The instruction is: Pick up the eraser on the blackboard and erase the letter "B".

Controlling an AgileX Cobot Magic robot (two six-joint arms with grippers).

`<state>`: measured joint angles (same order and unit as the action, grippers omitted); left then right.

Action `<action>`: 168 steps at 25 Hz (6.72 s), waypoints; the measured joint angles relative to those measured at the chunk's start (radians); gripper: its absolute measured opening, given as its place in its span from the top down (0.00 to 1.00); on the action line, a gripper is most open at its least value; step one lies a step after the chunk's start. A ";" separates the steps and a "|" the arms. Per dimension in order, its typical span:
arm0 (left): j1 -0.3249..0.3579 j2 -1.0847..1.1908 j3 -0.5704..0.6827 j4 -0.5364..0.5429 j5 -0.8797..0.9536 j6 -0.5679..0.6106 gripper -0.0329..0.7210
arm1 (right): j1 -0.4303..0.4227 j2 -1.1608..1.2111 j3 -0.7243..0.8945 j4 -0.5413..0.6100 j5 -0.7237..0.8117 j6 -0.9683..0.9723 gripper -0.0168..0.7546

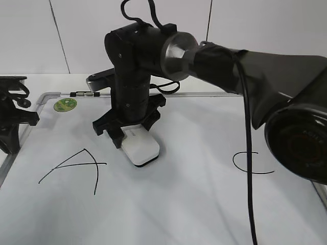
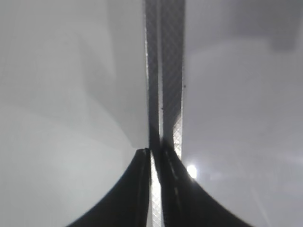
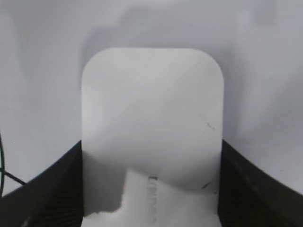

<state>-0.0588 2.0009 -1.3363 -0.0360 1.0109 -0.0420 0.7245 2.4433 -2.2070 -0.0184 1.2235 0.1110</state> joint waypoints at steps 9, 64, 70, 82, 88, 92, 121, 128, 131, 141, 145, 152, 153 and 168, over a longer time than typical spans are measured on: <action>0.000 0.001 0.000 -0.002 0.000 0.000 0.90 | -0.058 0.002 0.000 -0.008 0.000 0.008 0.27; 0.003 0.001 0.000 -0.015 0.041 0.000 0.90 | -0.549 -0.752 0.773 0.050 0.009 -0.001 0.27; 0.003 0.001 0.000 -0.021 0.049 0.000 0.90 | -0.577 -0.708 0.773 0.046 0.007 -0.042 0.27; 0.003 0.002 0.000 -0.024 0.053 0.000 0.90 | -0.590 -0.601 0.773 0.028 -0.056 -0.071 0.27; 0.003 0.002 0.000 -0.024 0.053 0.000 0.90 | -0.590 -0.582 0.773 0.005 -0.117 -0.073 0.27; 0.003 0.002 0.000 -0.024 0.053 0.000 0.90 | -0.590 -0.575 0.783 0.001 -0.155 -0.071 0.27; 0.003 0.002 0.000 -0.025 0.055 0.000 0.90 | -0.601 -0.572 0.873 -0.049 -0.299 -0.011 0.27; 0.003 0.002 0.000 -0.026 0.055 0.000 0.90 | -0.601 -0.572 0.873 -0.049 -0.299 -0.012 0.27; 0.003 0.002 0.000 -0.026 0.055 0.000 0.90 | -0.601 -0.572 0.873 -0.053 -0.299 -0.012 0.27; 0.003 0.002 0.000 -0.027 0.055 0.000 0.90 | -0.601 -0.569 0.873 -0.058 -0.299 -0.012 0.27; 0.003 0.002 0.000 -0.027 0.055 0.000 0.90 | -0.601 -0.541 0.873 -0.058 -0.297 -0.011 0.27; 0.003 0.002 0.000 -0.027 0.057 0.000 0.90 | -0.601 -0.510 0.873 -0.052 -0.295 -0.011 0.27; 0.003 0.002 0.000 -0.027 0.057 0.000 0.90 | -0.601 -0.510 0.873 -0.052 -0.295 -0.011 0.27; 0.003 0.002 0.000 -0.027 0.057 0.000 0.90 | -0.601 -0.510 0.873 -0.050 -0.290 -0.011 0.27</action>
<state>-0.0558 2.0032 -1.3363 -0.0634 1.0676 -0.0420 0.1232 1.9331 -1.3339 -0.0682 0.9331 0.1005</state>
